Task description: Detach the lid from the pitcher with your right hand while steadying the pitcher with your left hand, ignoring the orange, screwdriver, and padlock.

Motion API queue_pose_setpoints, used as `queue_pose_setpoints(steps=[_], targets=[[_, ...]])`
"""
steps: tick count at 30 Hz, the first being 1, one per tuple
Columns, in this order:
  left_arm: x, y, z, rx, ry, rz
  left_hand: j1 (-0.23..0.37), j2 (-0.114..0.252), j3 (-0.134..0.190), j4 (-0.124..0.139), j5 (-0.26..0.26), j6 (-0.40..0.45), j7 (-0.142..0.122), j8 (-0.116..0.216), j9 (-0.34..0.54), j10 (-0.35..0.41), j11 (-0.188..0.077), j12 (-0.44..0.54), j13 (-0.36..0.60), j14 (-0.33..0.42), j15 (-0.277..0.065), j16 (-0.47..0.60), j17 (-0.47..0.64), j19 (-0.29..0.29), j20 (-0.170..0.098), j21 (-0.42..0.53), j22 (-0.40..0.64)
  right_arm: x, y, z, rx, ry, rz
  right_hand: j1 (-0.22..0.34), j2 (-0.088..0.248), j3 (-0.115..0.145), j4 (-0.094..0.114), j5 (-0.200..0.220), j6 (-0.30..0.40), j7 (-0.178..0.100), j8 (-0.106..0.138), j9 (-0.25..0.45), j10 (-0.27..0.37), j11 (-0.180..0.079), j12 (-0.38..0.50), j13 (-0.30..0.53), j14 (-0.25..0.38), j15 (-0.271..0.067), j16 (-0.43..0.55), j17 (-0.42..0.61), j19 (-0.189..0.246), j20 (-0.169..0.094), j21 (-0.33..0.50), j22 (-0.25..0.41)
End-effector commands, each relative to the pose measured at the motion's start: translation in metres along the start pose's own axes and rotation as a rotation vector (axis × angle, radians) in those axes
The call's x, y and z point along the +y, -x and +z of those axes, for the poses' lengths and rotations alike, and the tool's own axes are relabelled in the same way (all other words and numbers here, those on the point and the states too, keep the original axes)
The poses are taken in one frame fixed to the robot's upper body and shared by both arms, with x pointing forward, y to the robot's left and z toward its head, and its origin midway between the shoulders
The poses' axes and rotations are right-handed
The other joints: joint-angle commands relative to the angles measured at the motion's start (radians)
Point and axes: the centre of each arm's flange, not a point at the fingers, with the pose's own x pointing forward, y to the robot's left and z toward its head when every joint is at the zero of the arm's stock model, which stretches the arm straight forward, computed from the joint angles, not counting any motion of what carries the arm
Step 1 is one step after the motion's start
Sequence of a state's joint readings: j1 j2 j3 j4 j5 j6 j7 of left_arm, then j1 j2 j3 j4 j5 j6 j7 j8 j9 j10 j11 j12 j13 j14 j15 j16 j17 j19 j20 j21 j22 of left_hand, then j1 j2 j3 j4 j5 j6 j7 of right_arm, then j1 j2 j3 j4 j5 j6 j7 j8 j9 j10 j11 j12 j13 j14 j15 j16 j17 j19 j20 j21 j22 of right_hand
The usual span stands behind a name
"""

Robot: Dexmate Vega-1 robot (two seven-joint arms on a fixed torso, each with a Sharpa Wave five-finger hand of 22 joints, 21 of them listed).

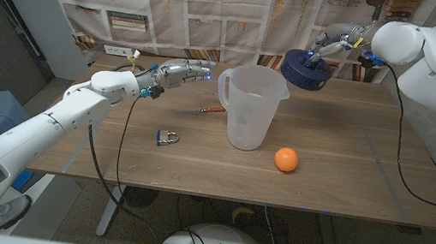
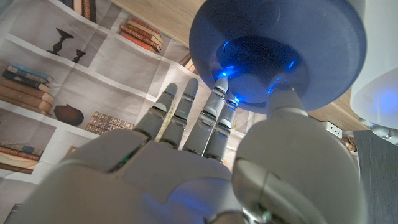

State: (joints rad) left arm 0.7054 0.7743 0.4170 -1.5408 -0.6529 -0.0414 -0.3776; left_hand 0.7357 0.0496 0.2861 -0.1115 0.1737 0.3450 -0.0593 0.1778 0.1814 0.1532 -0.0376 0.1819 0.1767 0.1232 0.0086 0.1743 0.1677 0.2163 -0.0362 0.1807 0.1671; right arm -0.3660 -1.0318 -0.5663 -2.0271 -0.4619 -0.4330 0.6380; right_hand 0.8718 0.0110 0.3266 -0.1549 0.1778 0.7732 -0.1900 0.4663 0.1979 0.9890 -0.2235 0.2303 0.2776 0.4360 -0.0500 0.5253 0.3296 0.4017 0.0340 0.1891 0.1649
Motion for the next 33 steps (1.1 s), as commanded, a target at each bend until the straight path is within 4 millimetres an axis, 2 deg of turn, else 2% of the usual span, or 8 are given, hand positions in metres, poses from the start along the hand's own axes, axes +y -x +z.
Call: queue_pose_setpoints(steps=[1,8,15,20,22,33], targets=[[-0.001,0.010,-0.007,-0.047,0.043,0.144,-0.055,0.013,-0.015,0.027,0.001,0.007,-0.006,0.007,0.003,0.005,-0.011,0.012,0.002,0.012,-0.023,0.007,0.004,0.023,-0.013,0.015,0.004,0.018,-0.005,-0.008,0.023,-0.021,0.026,0.075,0.083,-0.004,-0.002,0.005,0.029,-0.031,-0.001,0.004,-0.001,0.001,0.005,0.005,0.001,-0.138,-0.002,0.001,0.001,0.001,0.001,0.003],[-0.003,0.011,-0.013,-0.069,0.067,0.209,-0.071,0.018,-0.019,0.028,0.003,-0.026,-0.011,-0.003,0.002,0.002,-0.014,0.010,0.002,0.013,-0.026,0.005,0.001,0.023,-0.018,0.014,0.005,0.030,-0.006,-0.009,0.058,0.013,0.037,0.077,0.084,-0.004,-0.003,0.005,0.027,-0.031,-0.003,0.004,0.000,0.001,0.006,0.006,0.000,-0.139,-0.002,0.002,0.003,0.001,0.002,0.003],[-0.006,0.011,-0.016,-0.088,0.068,0.276,-0.085,0.032,-0.017,0.031,0.005,-0.054,-0.002,-0.007,0.001,-0.011,-0.016,0.006,0.002,0.002,-0.021,0.000,0.001,0.011,-0.026,0.009,0.005,0.040,-0.006,-0.013,0.064,-0.007,0.037,0.077,0.085,-0.004,-0.003,0.006,0.026,-0.032,-0.003,0.004,0.000,0.001,0.006,0.007,0.001,-0.139,-0.003,0.002,0.004,-0.001,0.002,0.003],[-0.007,0.014,-0.016,-0.091,0.061,0.327,-0.088,0.036,-0.016,0.031,0.006,-0.055,0.000,-0.006,0.000,-0.012,-0.016,0.006,0.002,0.000,-0.021,0.000,0.001,0.010,-0.026,0.009,0.005,0.045,-0.005,-0.016,0.072,-0.018,0.033,0.078,0.086,-0.004,-0.003,0.006,0.024,-0.031,-0.005,0.004,-0.001,0.001,0.006,0.009,0.001,-0.140,-0.003,0.002,0.005,-0.002,0.002,0.003],[-0.008,0.015,-0.018,-0.101,0.071,0.339,-0.100,0.055,-0.013,0.040,0.006,-0.057,0.002,-0.004,0.000,-0.011,-0.013,0.007,0.002,-0.001,-0.019,0.002,0.004,0.010,-0.026,0.009,0.005,0.047,-0.005,-0.016,0.066,-0.017,0.032,0.078,0.087,-0.004,-0.003,0.006,0.024,-0.031,-0.005,0.005,-0.001,0.001,0.006,0.009,0.001,-0.139,-0.004,0.002,0.008,-0.003,0.003,0.003],[-0.012,0.019,-0.029,-0.110,0.071,0.426,-0.122,0.078,-0.008,0.050,0.007,-0.048,0.011,0.003,-0.001,-0.002,-0.012,0.011,0.001,0.004,-0.022,0.004,0.005,0.011,-0.027,0.011,0.005,0.064,-0.009,-0.020,0.092,-0.020,0.059,0.077,0.087,-0.005,-0.002,0.006,0.024,-0.031,-0.005,0.007,0.001,0.002,0.007,0.013,0.004,-0.139,-0.003,0.003,0.014,-0.004,0.005,0.003]])
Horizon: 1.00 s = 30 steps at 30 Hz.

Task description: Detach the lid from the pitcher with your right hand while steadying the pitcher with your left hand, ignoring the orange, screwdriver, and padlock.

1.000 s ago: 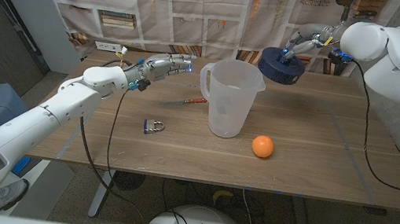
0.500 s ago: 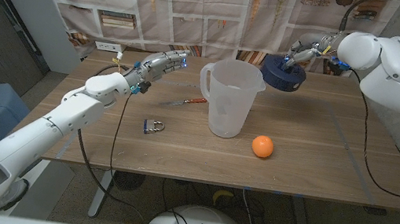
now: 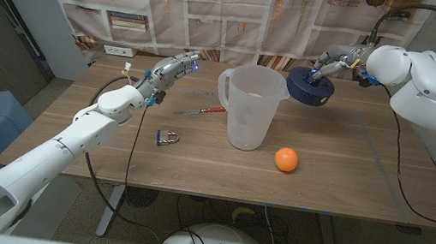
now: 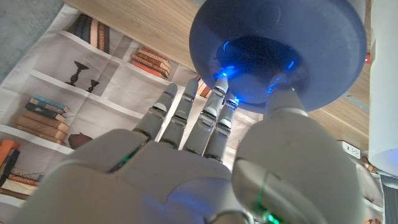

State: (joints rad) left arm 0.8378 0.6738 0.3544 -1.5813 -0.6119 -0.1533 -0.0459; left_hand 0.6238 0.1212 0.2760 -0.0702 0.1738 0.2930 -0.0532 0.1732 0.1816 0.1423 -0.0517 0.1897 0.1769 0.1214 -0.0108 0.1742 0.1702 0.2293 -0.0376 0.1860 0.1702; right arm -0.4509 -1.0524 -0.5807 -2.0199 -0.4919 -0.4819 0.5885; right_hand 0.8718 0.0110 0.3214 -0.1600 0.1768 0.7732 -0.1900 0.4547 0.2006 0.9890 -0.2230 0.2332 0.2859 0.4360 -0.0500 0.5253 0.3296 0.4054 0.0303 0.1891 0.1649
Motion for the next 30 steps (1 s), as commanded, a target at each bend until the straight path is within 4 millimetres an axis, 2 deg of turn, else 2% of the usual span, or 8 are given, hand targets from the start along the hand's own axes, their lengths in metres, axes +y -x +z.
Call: queue_pose_setpoints(steps=[1,13,24,30], targets=[[-0.002,0.008,-0.011,-0.008,-0.012,0.106,-0.012,0.008,0.002,0.010,0.007,0.000,0.007,0.006,-0.001,0.008,0.002,0.003,0.001,0.005,-0.004,0.004,0.002,-0.002,-0.026,0.005,0.002,0.019,-0.006,-0.006,0.017,-0.010,0.022,0.077,0.087,0.000,0.003,0.007,0.025,-0.031,0.007,0.005,0.001,0.001,0.005,0.005,0.004,-0.139,-0.003,0.003,0.011,0.000,0.005,0.003],[0.000,0.005,-0.015,-0.015,-0.020,0.148,-0.029,0.035,0.012,0.018,0.008,-0.011,0.018,0.005,-0.002,0.003,0.009,0.001,0.001,-0.002,-0.004,0.002,0.003,-0.012,-0.027,0.003,0.002,0.038,-0.017,-0.012,0.027,-0.014,0.035,0.075,0.087,-0.002,0.004,0.007,0.026,-0.031,0.008,0.006,0.000,0.001,0.004,0.007,0.007,-0.138,-0.003,0.004,0.015,-0.001,0.005,0.003],[0.002,0.018,-0.021,-0.015,-0.004,0.211,-0.035,0.045,0.020,0.018,0.008,-0.015,0.028,0.005,-0.002,0.003,0.008,0.002,0.001,-0.004,0.000,0.002,0.002,-0.013,-0.026,0.003,0.002,0.059,-0.029,-0.014,0.052,0.007,0.045,0.072,0.085,-0.004,0.004,0.007,0.021,-0.032,0.005,0.006,0.000,0.002,0.004,0.010,0.009,-0.137,-0.005,0.003,0.018,-0.005,0.005,0.003],[0.004,0.019,-0.022,-0.017,-0.005,0.231,-0.038,0.048,0.023,0.017,0.008,-0.015,0.031,0.006,-0.002,0.004,0.008,0.002,0.001,-0.006,0.001,0.001,0.001,-0.014,-0.026,0.003,0.002,0.073,-0.034,-0.017,0.067,0.000,0.056,0.071,0.085,-0.004,0.005,0.007,0.023,-0.032,0.006,0.008,-0.001,0.002,0.004,0.011,0.011,-0.137,-0.005,0.004,0.022,-0.009,0.006,0.003]])
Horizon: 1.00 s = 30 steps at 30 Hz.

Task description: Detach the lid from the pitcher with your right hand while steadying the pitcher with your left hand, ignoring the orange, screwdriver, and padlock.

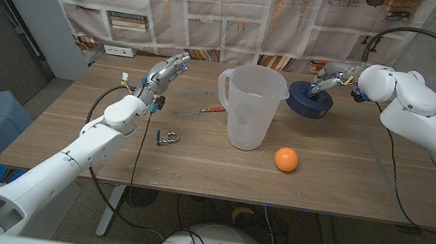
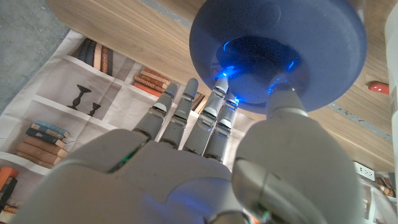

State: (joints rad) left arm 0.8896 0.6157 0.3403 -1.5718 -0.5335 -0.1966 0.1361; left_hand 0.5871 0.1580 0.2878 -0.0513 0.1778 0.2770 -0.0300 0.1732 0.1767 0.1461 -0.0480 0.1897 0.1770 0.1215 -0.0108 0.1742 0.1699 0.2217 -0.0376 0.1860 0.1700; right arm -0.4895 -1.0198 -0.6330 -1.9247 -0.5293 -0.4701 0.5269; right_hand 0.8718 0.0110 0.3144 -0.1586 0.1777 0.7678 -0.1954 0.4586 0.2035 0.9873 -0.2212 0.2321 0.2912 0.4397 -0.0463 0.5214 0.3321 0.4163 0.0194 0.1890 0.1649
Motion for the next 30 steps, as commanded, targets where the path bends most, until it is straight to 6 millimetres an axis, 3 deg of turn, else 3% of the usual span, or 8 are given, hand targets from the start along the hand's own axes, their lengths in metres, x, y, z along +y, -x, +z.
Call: queue_pose_setpoints(steps=[1,30], targets=[[0.003,0.005,-0.003,-0.007,0.004,0.050,-0.001,0.012,0.012,-0.002,0.004,0.001,0.009,0.006,0.002,0.000,0.004,0.002,0.001,-0.005,0.002,0.002,0.001,-0.006,-0.026,0.003,0.002,0.024,-0.012,-0.005,0.029,0.000,0.014,0.070,0.085,0.003,0.003,0.006,0.028,-0.026,0.002,0.005,0.000,0.000,0.005,0.005,0.007,-0.141,-0.001,0.001,0.011,0.002,0.006,0.003],[0.009,0.007,-0.015,0.013,0.026,0.136,-0.051,0.019,0.024,0.016,0.004,-0.037,0.007,-0.001,0.001,-0.039,0.011,-0.008,0.001,-0.039,0.006,-0.002,0.004,-0.036,-0.026,-0.002,0.002,0.061,-0.046,-0.017,0.089,0.030,0.048,0.066,0.082,0.000,0.003,0.005,0.020,-0.027,0.001,0.010,-0.014,0.001,-0.004,0.004,0.012,-0.138,-0.005,0.001,0.012,0.003,0.004,0.004]])
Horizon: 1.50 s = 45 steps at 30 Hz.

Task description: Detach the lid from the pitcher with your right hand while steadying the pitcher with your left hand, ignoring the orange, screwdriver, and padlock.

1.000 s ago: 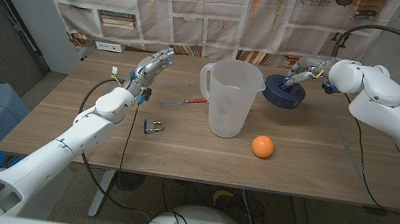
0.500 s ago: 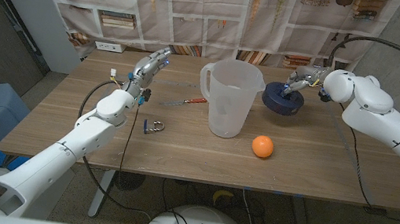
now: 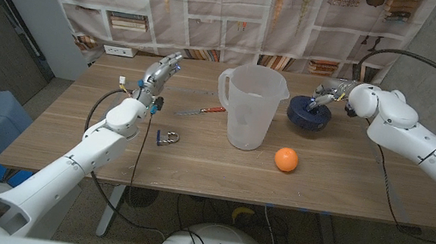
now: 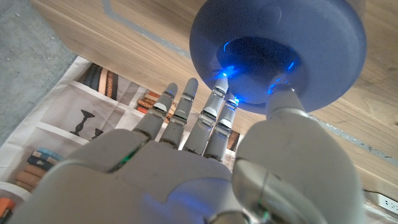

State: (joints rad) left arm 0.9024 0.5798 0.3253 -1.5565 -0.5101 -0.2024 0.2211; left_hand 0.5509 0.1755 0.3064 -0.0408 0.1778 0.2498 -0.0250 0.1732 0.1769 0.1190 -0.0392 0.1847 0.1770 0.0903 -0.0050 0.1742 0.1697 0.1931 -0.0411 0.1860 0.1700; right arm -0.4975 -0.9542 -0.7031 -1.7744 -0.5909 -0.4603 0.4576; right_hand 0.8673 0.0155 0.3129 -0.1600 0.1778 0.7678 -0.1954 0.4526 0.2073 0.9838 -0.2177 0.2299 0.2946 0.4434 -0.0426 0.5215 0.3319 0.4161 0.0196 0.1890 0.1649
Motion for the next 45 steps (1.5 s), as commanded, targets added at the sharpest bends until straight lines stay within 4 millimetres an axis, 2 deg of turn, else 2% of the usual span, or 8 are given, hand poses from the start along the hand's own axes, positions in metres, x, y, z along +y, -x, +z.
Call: queue_pose_setpoints(steps=[1,12,25,31,34,38,41,45], targets=[[0.003,0.003,-0.008,0.011,0.018,0.035,-0.015,0.002,0.006,0.005,0.004,-0.011,0.002,-0.001,0.001,-0.012,0.002,-0.003,0.001,-0.008,0.001,-0.002,0.004,-0.008,-0.023,-0.002,0.002,0.011,-0.016,-0.001,0.027,0.026,0.017,0.068,0.075,0.001,0.006,0.004,0.019,-0.027,0.007,0.007,-0.013,-0.002,-0.004,0.000,0.008,-0.140,-0.007,0.001,0.013,0.004,0.004,0.004],[0.004,0.002,-0.009,0.036,0.014,0.023,-0.025,0.003,0.012,0.007,0.005,-0.009,0.004,0.003,0.001,-0.006,0.002,0.002,0.001,-0.006,0.001,0.000,0.003,-0.004,-0.013,0.002,0.002,0.018,-0.024,-0.002,0.042,0.042,0.029,0.058,0.067,-0.004,0.007,0.003,0.017,-0.027,0.007,0.009,-0.022,-0.002,-0.007,0.001,0.007,-0.140,-0.014,-0.002,0.015,0.006,0.004,0.004],[0.007,0.003,-0.015,0.044,0.040,0.030,-0.032,0.003,0.018,0.007,0.006,-0.009,0.006,0.005,0.001,-0.007,0.001,0.003,0.001,-0.001,0.007,0.003,0.002,-0.004,-0.009,0.003,0.002,0.025,-0.035,-0.002,0.051,0.042,0.065,0.024,0.035,-0.021,0.011,-0.002,-0.040,-0.026,-0.016,0.009,-0.075,0.000,-0.023,0.000,-0.009,-0.135,-0.034,-0.005,0.010,0.017,0.001,0.004],[0.012,0.007,-0.014,0.052,0.032,0.039,-0.034,0.005,0.023,0.007,0.006,-0.005,0.007,0.007,0.000,-0.005,-0.003,0.005,0.001,0.001,0.007,0.004,0.002,-0.003,-0.008,0.003,0.002,0.023,-0.033,0.000,0.048,0.032,0.059,0.016,0.001,-0.035,0.003,0.001,-0.069,-0.026,-0.028,0.009,-0.112,-0.001,-0.026,0.007,-0.050,-0.132,-0.054,-0.004,0.006,0.029,0.000,0.004],[0.012,0.007,-0.015,0.056,0.033,0.036,-0.035,0.005,0.026,0.006,0.007,-0.004,0.007,0.008,0.000,-0.001,-0.006,0.006,0.001,0.002,0.007,0.004,0.002,-0.002,-0.007,0.004,0.001,0.021,-0.032,0.002,0.053,0.038,0.072,0.006,-0.024,-0.047,0.005,0.007,-0.108,-0.026,-0.045,0.007,-0.151,0.000,-0.033,0.009,-0.065,-0.129,-0.064,-0.004,-0.002,0.038,-0.002,0.004],[0.012,0.006,-0.018,0.058,0.036,0.028,-0.036,0.005,0.029,0.004,0.007,-0.001,0.008,0.009,0.000,-0.001,-0.005,0.006,0.001,0.008,0.005,0.006,0.001,-0.001,-0.006,0.005,0.001,0.019,-0.033,0.004,0.054,0.044,0.088,-0.005,-0.039,-0.056,0.009,0.014,-0.151,-0.025,-0.066,0.001,-0.197,0.001,-0.036,0.013,-0.085,-0.129,-0.075,-0.002,-0.013,0.047,-0.003,0.004],[0.013,0.005,-0.020,0.064,0.034,0.026,-0.037,0.005,0.032,0.003,0.007,0.001,0.009,0.010,0.000,0.001,-0.007,0.007,0.001,0.009,0.004,0.006,0.001,-0.001,-0.006,0.005,0.001,0.020,-0.034,0.006,0.054,0.044,0.096,-0.013,-0.047,-0.062,0.011,0.019,-0.196,-0.025,-0.089,-0.003,-0.234,0.002,-0.038,0.017,-0.100,-0.120,-0.083,0.000,-0.020,0.053,-0.003,0.004],[0.015,0.004,-0.023,0.067,0.041,0.027,-0.038,0.004,0.035,0.002,0.007,0.007,0.009,0.012,0.000,0.003,-0.007,0.008,0.001,0.011,0.003,0.006,0.001,0.002,-0.006,0.006,0.001,0.020,-0.035,0.010,0.057,0.044,0.115,-0.027,-0.058,-0.069,0.015,0.026,-0.230,-0.025,-0.106,-0.005,-0.284,0.006,-0.041,0.021,-0.121,-0.106,-0.098,-0.001,-0.031,0.058,-0.004,0.004]])
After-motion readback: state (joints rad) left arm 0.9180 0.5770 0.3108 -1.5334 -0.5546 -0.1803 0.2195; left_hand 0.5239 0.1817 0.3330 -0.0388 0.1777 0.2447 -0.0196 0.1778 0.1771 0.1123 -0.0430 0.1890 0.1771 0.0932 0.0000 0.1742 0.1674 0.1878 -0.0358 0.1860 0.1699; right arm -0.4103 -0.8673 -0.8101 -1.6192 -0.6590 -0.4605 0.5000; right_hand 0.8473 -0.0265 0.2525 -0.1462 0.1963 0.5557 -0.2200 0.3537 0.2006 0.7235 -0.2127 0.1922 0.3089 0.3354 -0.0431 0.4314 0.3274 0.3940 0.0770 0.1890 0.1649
